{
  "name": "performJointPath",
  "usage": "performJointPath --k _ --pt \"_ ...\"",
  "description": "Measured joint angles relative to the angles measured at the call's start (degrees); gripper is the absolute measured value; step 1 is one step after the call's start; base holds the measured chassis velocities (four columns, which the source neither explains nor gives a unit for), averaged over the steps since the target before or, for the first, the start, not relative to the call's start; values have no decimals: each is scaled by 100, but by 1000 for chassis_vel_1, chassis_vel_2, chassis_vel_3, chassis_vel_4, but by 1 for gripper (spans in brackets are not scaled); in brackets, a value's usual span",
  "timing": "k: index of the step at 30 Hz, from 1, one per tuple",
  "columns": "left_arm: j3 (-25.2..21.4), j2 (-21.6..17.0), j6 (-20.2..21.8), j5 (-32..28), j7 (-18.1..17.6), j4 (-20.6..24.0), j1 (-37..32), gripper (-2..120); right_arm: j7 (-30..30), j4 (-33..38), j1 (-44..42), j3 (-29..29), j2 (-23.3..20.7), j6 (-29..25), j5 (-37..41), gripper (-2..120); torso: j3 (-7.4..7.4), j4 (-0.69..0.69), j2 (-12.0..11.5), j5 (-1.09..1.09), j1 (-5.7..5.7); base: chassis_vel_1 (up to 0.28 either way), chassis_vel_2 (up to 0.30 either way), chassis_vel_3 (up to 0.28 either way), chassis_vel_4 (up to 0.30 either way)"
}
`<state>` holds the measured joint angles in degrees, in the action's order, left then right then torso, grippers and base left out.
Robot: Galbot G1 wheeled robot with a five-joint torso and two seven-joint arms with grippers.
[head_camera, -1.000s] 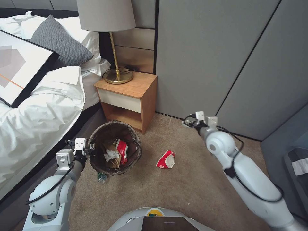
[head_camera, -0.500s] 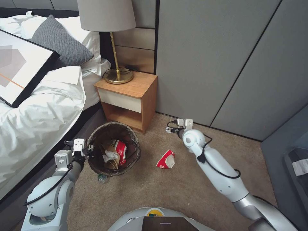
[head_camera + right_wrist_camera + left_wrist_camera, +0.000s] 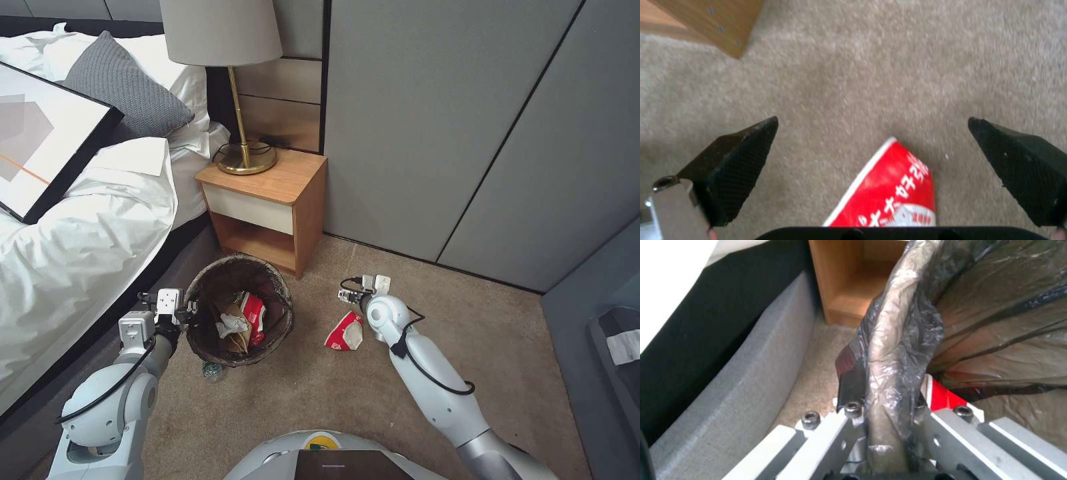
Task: Pick up the trash bin, then pick up the garbage from the floor and place it into the trash bin.
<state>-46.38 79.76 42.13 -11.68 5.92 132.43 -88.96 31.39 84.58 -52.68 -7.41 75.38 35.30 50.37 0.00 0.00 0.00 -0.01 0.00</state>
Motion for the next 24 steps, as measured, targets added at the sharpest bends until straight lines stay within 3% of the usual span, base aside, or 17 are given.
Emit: performJointPath --k 24 --pt "66 49 0 95 58 -85 22 0 -315 -531 -422 -430 390 -183 -664 100 0 1 0 1 0 0 0 0 0"
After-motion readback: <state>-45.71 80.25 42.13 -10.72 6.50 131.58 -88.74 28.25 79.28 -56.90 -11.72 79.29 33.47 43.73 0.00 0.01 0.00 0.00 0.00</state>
